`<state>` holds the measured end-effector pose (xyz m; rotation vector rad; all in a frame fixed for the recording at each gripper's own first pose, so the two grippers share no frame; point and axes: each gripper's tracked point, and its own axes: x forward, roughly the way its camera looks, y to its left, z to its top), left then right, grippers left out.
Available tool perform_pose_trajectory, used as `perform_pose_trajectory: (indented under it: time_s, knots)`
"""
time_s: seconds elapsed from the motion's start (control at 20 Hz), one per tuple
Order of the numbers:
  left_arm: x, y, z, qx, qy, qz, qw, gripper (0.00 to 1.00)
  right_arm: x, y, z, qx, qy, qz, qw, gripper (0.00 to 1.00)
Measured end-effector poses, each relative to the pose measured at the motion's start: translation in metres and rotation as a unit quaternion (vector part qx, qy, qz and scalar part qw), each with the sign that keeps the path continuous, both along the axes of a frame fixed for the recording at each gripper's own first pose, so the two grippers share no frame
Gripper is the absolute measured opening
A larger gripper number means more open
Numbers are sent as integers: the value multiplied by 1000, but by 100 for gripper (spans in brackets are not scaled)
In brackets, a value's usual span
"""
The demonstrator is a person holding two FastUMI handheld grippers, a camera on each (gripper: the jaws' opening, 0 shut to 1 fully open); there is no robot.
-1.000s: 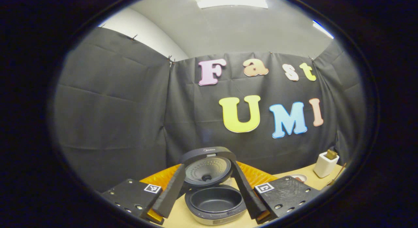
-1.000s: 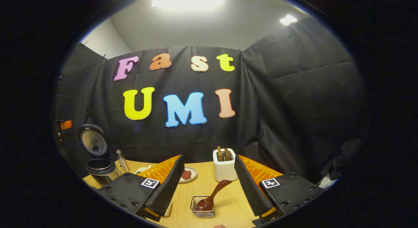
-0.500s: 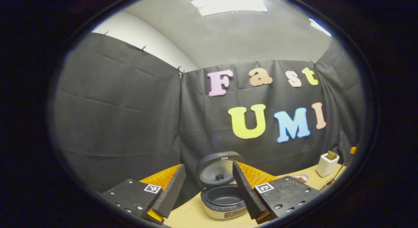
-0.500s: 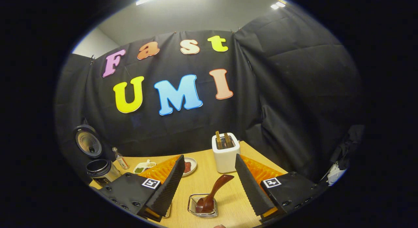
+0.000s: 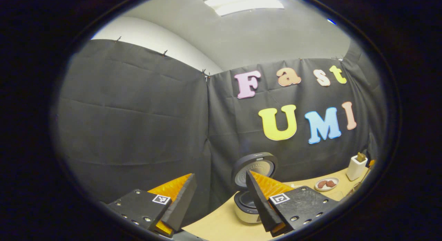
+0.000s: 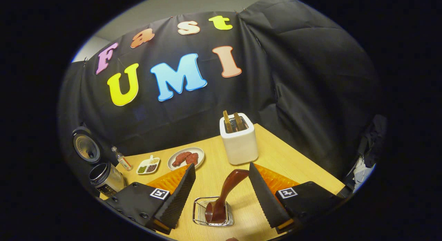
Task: Close the left gripper, press the button to open the rice cooker; take a wooden spoon from the chopstick holder with the right hand, scoop a spoonful of rice and pour it into the rice cooker, then put the wooden spoon back into the chopstick holder.
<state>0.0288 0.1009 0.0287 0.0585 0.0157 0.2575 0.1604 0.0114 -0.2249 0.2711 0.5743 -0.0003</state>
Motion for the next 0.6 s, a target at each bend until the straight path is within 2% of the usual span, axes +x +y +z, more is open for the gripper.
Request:
perform_pose_trajectory:
  time_s: [0.05,0.1,0.2,0.25,0.3,0.35,0.4,0.45,0.55,0.6]
  knots:
    - [1,1,-3,-2,1,3,1000,87,0,-1,-10,0,14,-1,1000,93]
    - [1,2,-6,-4,3,5,1000,87,0,-1,-21,2,26,-1,1000,98]
    - [0,3,-8,-5,7,8,1000,88,-2,-1,-39,9,52,-1,999,98]
    - [1,2,-11,-4,9,8,1000,87,-2,1,-47,17,64,1,998,93]
    - [2,2,-12,-3,10,8,1000,88,-3,2,-57,23,76,0,997,98]
    - [3,1,-13,-3,12,9,1000,88,-4,2,-65,27,89,-3,996,94]
    - [2,1,-14,-2,12,8,1000,87,-6,3,-74,31,102,-4,994,85]
    - [3,0,-14,-2,13,7,1000,87,-8,5,-79,38,111,-4,993,92]
    - [4,-2,-17,0,16,4,1000,87,-11,10,-84,51,123,2,991,87]
    - [4,-2,-19,2,18,3,1000,87,-10,14,-85,59,122,3,991,76]
